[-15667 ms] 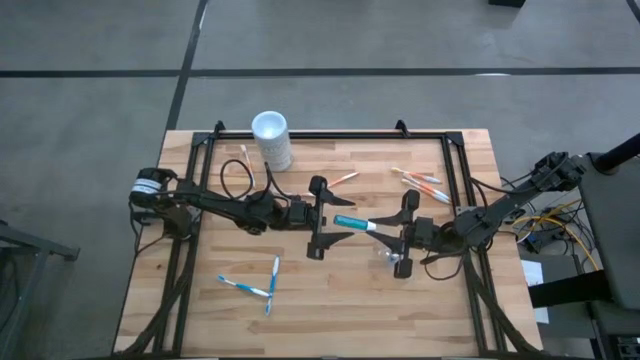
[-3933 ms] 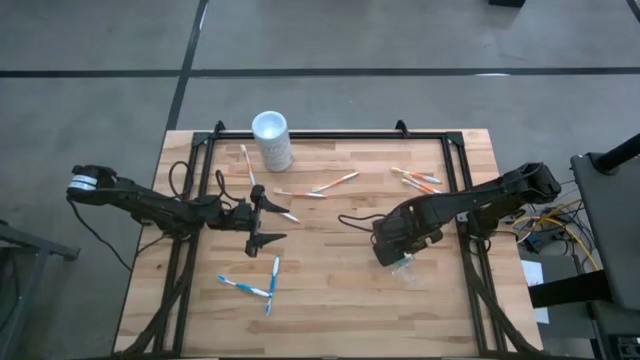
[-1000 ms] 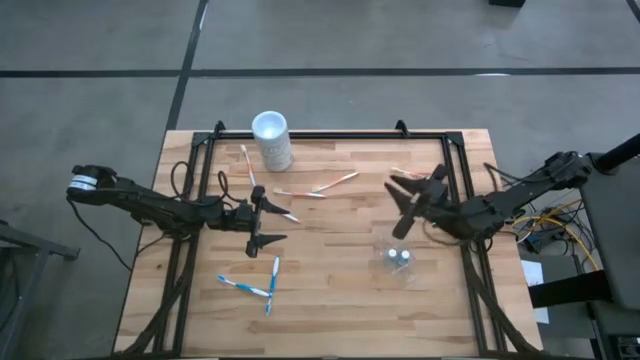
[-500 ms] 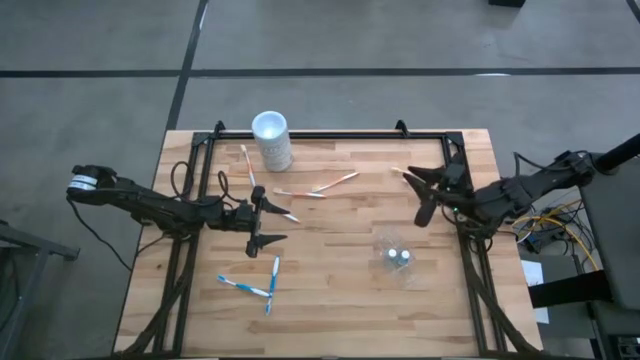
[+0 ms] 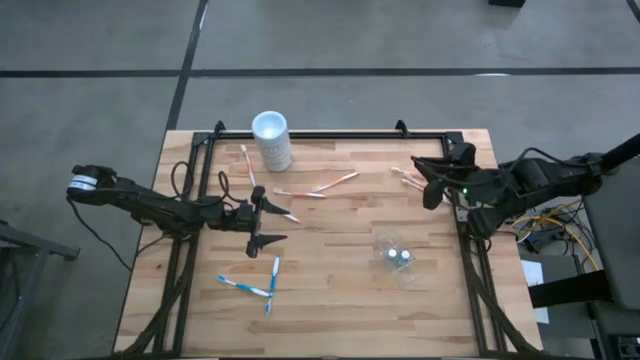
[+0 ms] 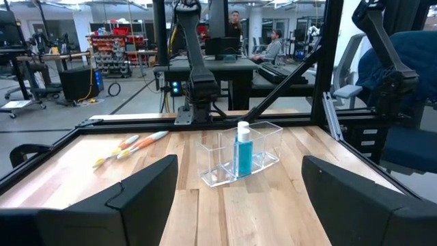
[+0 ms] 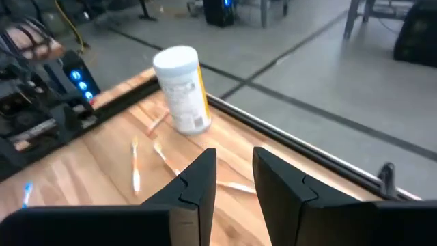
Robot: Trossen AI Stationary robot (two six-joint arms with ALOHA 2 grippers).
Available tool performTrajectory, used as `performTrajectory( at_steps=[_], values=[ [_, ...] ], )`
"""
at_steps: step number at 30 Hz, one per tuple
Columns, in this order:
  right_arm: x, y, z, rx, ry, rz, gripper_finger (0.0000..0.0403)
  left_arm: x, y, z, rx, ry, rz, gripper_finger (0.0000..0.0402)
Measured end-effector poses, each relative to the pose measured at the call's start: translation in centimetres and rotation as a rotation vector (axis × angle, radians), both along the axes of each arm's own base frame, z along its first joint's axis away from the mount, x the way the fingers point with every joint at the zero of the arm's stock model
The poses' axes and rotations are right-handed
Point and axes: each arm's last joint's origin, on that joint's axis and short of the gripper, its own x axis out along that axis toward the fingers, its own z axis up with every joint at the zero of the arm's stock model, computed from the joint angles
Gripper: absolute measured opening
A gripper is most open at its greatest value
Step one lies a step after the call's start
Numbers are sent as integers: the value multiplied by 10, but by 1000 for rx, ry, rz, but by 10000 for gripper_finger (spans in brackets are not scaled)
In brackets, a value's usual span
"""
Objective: Pick & Place toothbrushing station
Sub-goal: Put the orange toothbrush into the top section of the transparent organizer
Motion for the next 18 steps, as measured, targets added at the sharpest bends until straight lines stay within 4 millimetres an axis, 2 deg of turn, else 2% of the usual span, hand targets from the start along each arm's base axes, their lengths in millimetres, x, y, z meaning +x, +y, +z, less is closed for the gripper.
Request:
performTrajectory(
  at_steps=[8, 18],
  values=[
    [-6, -23, 0, 80, 140, -56, 89, 0, 0, -1, 1, 9, 0, 319],
    [3, -52, -18, 126, 280, -110, 74, 0, 0, -1, 2, 10, 0, 319]
  ],
)
